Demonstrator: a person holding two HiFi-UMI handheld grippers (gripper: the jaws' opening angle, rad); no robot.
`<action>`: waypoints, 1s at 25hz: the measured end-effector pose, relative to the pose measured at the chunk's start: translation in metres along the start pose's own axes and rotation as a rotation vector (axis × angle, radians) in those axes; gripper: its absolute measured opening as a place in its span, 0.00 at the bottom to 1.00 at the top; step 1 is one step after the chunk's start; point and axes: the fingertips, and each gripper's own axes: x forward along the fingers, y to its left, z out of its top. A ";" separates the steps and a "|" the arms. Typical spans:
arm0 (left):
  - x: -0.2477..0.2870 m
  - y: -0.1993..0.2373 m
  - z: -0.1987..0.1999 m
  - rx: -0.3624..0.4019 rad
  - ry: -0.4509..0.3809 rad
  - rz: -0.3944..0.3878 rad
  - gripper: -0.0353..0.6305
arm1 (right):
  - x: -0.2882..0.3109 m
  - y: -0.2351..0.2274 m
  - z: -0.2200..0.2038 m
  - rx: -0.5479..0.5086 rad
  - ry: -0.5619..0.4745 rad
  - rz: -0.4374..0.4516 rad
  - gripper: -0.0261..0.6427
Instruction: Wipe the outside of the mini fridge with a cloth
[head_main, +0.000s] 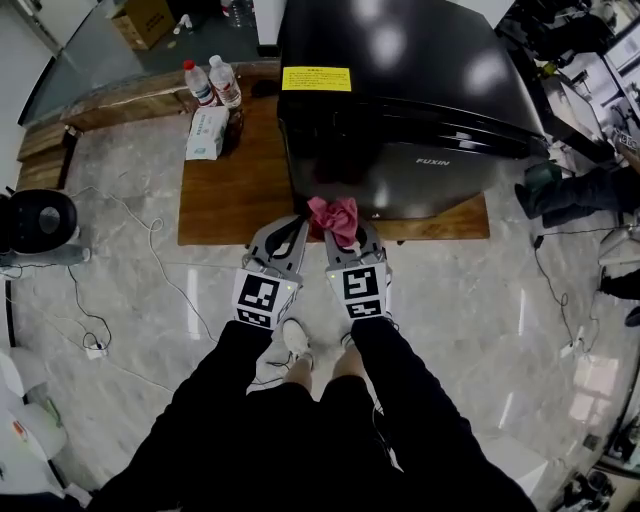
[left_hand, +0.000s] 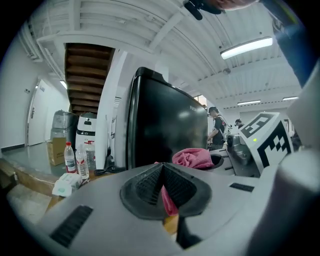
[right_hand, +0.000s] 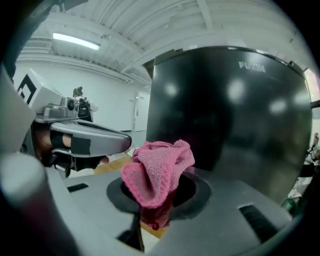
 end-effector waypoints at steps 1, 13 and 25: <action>0.001 0.005 -0.006 -0.004 0.009 0.006 0.06 | 0.007 0.003 -0.005 0.019 0.015 0.005 0.18; 0.022 0.023 -0.039 -0.037 0.056 0.048 0.06 | 0.049 -0.006 -0.031 0.185 0.091 0.023 0.18; 0.079 -0.040 -0.038 -0.043 0.092 0.010 0.06 | 0.011 -0.082 -0.073 0.352 0.245 -0.024 0.18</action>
